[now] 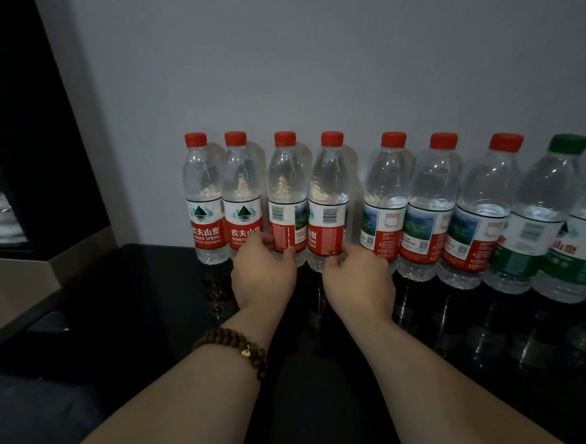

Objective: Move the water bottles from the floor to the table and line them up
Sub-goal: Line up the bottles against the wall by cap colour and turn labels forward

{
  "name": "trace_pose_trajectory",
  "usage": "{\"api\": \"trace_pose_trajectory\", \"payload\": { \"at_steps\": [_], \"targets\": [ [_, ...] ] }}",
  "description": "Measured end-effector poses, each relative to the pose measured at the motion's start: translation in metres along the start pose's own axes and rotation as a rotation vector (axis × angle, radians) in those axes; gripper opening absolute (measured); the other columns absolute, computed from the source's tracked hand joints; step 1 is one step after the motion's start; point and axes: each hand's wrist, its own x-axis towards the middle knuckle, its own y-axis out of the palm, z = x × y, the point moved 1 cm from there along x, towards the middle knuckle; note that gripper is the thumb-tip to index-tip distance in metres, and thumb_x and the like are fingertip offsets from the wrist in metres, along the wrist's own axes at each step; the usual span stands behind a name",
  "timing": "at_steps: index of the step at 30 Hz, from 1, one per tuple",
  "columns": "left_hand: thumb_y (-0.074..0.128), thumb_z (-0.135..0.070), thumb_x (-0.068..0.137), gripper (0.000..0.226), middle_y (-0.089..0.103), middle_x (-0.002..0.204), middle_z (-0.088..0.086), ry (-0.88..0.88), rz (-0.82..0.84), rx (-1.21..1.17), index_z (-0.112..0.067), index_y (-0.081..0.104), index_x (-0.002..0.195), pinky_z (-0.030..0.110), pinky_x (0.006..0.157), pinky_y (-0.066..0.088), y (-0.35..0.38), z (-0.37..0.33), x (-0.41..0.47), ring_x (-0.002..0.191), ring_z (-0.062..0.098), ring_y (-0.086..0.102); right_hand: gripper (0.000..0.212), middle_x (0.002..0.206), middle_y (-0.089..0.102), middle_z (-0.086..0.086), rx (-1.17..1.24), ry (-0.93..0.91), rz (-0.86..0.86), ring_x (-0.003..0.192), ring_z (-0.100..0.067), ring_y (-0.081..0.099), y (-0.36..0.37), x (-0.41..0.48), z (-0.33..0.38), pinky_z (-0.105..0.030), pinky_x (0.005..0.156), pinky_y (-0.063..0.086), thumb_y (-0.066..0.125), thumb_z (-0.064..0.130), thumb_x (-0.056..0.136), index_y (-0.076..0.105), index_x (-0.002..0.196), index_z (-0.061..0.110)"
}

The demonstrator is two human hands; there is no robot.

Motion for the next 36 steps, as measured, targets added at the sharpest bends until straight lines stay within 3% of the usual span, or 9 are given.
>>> {"api": "trace_pose_trajectory", "payload": {
  "at_steps": [5,8,11,17,20,24,29,32,36],
  "targets": [
    [0.077,-0.042,0.082,0.042,0.071,0.104,-0.009,0.012,0.013,-0.025,-0.026,0.065,0.119,0.025,0.071,0.044,0.003,0.001,0.001,0.096,0.016,0.068,0.03,0.092,0.069,-0.004,-0.034,-0.027,0.099,0.087,-0.029,0.067,0.003,0.0,0.002,-0.038,0.074,0.059,0.057,0.034,0.092,0.062,0.119,0.022],
    [0.073,-0.041,0.079,0.047,0.063,0.094,-0.018,0.055,0.14,-0.074,-0.031,0.063,0.124,0.023,0.066,0.041,0.006,0.002,0.002,0.094,0.012,0.066,0.045,0.103,0.068,-0.005,-0.042,-0.025,0.131,0.094,-0.03,0.066,0.006,0.002,0.001,-0.034,0.071,0.051,0.059,0.037,0.091,0.052,0.132,0.02],
    [0.073,-0.044,0.076,0.06,0.058,0.098,-0.02,0.042,0.246,-0.125,-0.034,0.055,0.132,0.028,0.079,0.042,0.008,0.001,0.003,0.09,0.008,0.057,0.06,0.121,0.067,-0.008,-0.036,-0.005,0.162,0.109,-0.034,0.066,0.008,0.003,0.0,-0.038,0.077,0.052,0.06,0.044,0.091,0.042,0.142,0.017],
    [0.073,-0.034,0.082,0.033,0.058,0.084,-0.016,-0.035,-0.032,-0.148,-0.024,0.066,0.112,0.016,0.055,0.034,0.004,-0.006,0.0,0.08,0.009,0.061,0.027,0.096,0.07,-0.005,0.045,0.014,0.035,0.091,-0.031,0.068,0.004,0.003,-0.001,-0.036,0.073,0.057,0.059,0.032,0.089,0.064,0.114,0.021],
    [0.073,-0.034,0.082,0.033,0.054,0.078,-0.02,-0.016,-0.02,-0.159,-0.023,0.067,0.113,0.016,0.053,0.038,0.006,-0.006,0.0,0.072,0.002,0.056,0.026,0.093,0.071,-0.004,0.062,0.019,-0.004,0.088,-0.03,0.069,0.003,0.001,0.0,-0.037,0.073,0.059,0.059,0.032,0.089,0.069,0.11,0.021],
    [0.071,-0.031,0.085,0.044,0.056,0.078,-0.025,-0.013,0.14,-0.237,-0.025,0.063,0.129,0.034,0.066,0.062,0.008,-0.003,0.001,0.068,0.008,0.071,0.034,0.099,0.069,-0.002,0.092,0.033,0.075,0.09,-0.028,0.066,0.005,0.003,-0.001,-0.038,0.077,0.058,0.06,0.033,0.086,0.06,0.12,0.025],
    [0.069,-0.029,0.085,0.037,0.057,0.079,-0.025,0.045,0.061,-0.198,-0.026,0.069,0.122,0.019,0.065,0.043,0.005,-0.008,-0.003,0.088,0.007,0.067,0.045,0.108,0.069,-0.001,0.095,0.044,0.127,0.099,-0.029,0.067,0.007,0.005,-0.002,-0.037,0.078,0.054,0.065,0.036,0.087,0.053,0.129,0.025],
    [0.067,-0.029,0.087,0.037,0.051,0.075,-0.028,0.062,-0.047,-0.194,-0.025,0.07,0.124,0.012,0.057,0.035,0.002,-0.013,-0.007,0.076,-0.003,0.058,0.027,0.095,0.069,-0.002,0.118,0.041,0.069,0.087,-0.027,0.067,0.004,0.005,-0.003,-0.04,0.076,0.06,0.06,0.027,0.088,0.062,0.114,0.023],
    [0.067,-0.031,0.086,0.033,0.059,0.08,-0.024,0.098,0.066,-0.151,-0.037,0.065,0.118,0.018,0.06,0.039,0.003,-0.013,-0.01,0.077,-0.004,0.057,0.023,0.09,0.068,-0.002,0.131,0.029,0.057,0.084,-0.027,0.067,0.004,0.003,-0.001,-0.037,0.074,0.059,0.059,0.028,0.088,0.062,0.111,0.023]
  ]
}}
